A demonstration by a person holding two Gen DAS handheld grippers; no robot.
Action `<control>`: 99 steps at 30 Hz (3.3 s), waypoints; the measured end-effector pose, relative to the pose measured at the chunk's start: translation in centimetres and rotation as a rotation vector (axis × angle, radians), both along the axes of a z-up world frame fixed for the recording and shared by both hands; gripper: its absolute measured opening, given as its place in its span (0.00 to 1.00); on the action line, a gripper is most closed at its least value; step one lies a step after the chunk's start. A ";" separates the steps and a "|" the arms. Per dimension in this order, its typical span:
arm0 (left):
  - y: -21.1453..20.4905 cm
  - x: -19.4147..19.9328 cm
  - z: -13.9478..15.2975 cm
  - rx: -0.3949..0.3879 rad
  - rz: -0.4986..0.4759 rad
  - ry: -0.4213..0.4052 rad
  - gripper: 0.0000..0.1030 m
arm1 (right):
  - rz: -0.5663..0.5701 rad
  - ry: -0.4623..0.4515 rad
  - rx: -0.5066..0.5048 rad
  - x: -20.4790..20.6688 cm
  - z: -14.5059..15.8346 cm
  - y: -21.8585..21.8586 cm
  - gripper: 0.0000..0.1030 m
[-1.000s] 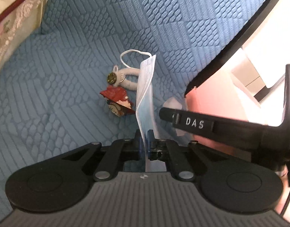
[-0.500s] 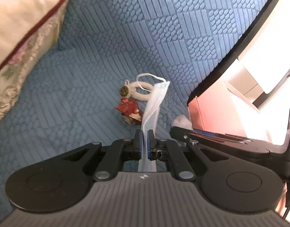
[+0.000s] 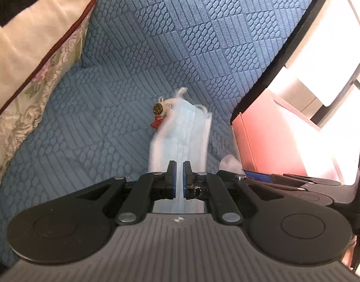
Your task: Organize soft objects
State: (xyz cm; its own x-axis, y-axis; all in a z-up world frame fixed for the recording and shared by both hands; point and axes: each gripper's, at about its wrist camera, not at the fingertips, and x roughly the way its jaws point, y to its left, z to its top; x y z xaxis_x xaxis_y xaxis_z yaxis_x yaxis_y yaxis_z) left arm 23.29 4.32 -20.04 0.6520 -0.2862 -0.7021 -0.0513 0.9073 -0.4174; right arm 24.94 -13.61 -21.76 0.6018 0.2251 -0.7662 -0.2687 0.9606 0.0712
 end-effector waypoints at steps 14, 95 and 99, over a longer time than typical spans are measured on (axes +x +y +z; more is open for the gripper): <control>-0.7 -3.6 2.6 -0.001 -0.028 -0.021 0.06 | -0.028 -0.018 0.042 -4.5 2.0 -1.6 0.34; -28.4 -0.1 11.8 0.102 -0.253 -0.109 0.06 | -0.224 -0.053 0.141 -6.8 8.3 -28.3 0.34; -29.3 0.7 9.8 0.111 -0.261 -0.066 0.06 | -0.230 -0.018 0.137 -6.3 6.4 -29.2 0.34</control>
